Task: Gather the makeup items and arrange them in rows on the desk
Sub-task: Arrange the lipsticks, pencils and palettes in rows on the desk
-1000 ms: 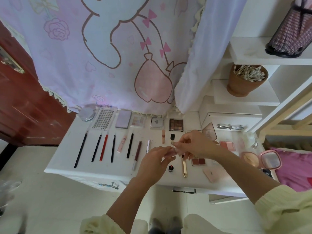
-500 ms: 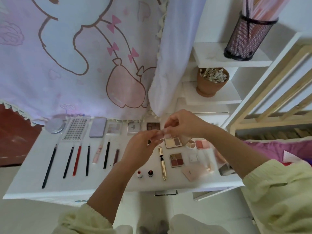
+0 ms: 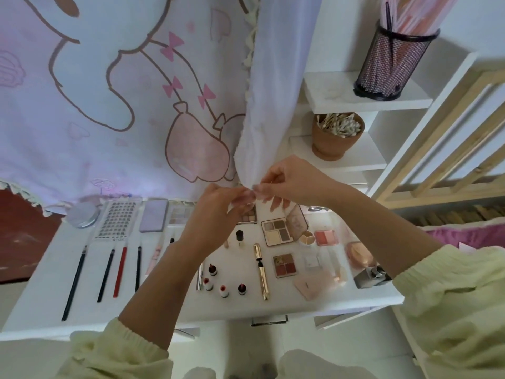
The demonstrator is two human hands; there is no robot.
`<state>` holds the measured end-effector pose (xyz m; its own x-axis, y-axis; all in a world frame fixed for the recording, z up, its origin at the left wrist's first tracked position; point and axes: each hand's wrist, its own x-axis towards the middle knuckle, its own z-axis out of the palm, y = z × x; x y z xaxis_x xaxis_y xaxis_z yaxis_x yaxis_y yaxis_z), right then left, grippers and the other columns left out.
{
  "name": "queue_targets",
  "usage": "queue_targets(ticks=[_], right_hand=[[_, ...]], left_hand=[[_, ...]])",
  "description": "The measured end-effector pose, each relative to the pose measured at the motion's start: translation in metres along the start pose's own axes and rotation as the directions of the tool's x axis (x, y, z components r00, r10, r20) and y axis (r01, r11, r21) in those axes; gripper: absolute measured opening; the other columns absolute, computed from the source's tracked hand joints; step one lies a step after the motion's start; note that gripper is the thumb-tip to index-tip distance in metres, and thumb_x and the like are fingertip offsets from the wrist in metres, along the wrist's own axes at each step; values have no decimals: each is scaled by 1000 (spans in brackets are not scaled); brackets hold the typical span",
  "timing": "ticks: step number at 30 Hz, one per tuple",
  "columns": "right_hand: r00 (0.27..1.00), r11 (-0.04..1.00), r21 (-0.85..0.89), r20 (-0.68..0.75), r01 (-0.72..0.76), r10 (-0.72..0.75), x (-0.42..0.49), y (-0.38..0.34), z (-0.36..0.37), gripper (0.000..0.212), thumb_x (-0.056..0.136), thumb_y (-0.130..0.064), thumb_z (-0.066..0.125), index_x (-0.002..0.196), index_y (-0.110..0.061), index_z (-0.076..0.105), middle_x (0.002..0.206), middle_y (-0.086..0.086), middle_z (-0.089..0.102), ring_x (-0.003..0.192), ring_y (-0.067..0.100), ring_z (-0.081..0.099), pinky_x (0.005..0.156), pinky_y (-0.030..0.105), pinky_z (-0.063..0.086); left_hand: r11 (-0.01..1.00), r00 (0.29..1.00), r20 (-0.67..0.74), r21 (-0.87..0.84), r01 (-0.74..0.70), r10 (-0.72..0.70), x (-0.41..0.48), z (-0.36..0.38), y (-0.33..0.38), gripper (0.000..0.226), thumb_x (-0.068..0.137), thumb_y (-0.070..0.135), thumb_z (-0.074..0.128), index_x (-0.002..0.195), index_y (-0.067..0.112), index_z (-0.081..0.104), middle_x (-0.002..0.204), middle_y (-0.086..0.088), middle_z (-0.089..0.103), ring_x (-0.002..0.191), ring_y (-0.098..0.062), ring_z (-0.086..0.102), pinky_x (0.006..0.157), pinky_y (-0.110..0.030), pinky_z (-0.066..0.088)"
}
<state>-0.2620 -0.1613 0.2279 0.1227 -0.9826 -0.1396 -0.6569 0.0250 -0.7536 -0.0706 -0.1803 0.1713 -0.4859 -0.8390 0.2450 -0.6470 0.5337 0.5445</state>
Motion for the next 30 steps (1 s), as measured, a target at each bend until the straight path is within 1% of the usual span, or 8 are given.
queue_targets(ticks=[5,10,14,18,23,27,29,30], right_hand=[[998,996,-69,-36,55,-58,5,1,2,29,71,-30,84,92,-15,69,87,-5,71,79,11,69,80,37,58],[998,980,-189,7,69,-69,11,-5,12,32,74,-39,79,95,-16,71,84,-6,70,80,8,67,78,30,58],[994,934,-340,23,112,-111,13,-9,20,27,83,-40,69,97,-17,72,84,-7,70,78,8,66,74,27,56],[986,807,-566,114,168,-126,14,-16,30,20,91,-19,55,98,-8,69,89,7,64,87,21,59,78,36,53],[965,655,-708,196,264,-176,14,-14,40,14,88,-5,51,98,-11,58,77,-6,37,83,13,39,75,26,44],[966,667,-699,183,260,-184,12,-15,44,12,88,-7,55,91,-17,50,73,-10,31,82,12,37,71,24,38],[975,721,-657,149,220,-162,14,-14,44,2,88,-11,55,88,-12,55,77,-4,46,82,15,46,70,27,42],[982,760,-622,131,189,-138,15,-13,43,6,88,-14,55,90,-11,60,81,-1,55,83,18,52,71,29,46]], left_hand=[[999,999,6,-4,43,-43,-3,-2,-4,31,93,27,59,124,26,63,94,7,56,98,-8,40,80,-23,32],[998,999,-2,58,40,-40,-7,-1,-10,33,94,23,60,127,22,61,108,3,67,102,-5,38,80,-16,26],[990,999,-6,134,32,-32,-10,0,-12,33,93,29,60,125,21,62,106,5,67,108,-10,40,78,-17,30],[978,999,11,206,37,-40,-13,5,-17,34,94,37,57,125,25,62,106,10,69,106,-9,41,76,-19,36],[972,998,9,225,61,-65,-18,11,-21,33,95,39,55,124,25,61,107,11,69,105,-10,42,76,-24,46],[968,998,9,246,59,-63,-20,16,-22,31,96,35,55,123,22,61,108,10,69,105,-11,42,79,-26,48],[970,999,-4,238,48,-49,-20,18,-24,30,95,33,56,122,21,62,108,9,70,104,-12,43,78,-28,49],[972,999,-14,233,37,-35,-21,18,-25,29,94,31,58,120,20,63,106,8,71,102,-14,45,77,-30,50]])
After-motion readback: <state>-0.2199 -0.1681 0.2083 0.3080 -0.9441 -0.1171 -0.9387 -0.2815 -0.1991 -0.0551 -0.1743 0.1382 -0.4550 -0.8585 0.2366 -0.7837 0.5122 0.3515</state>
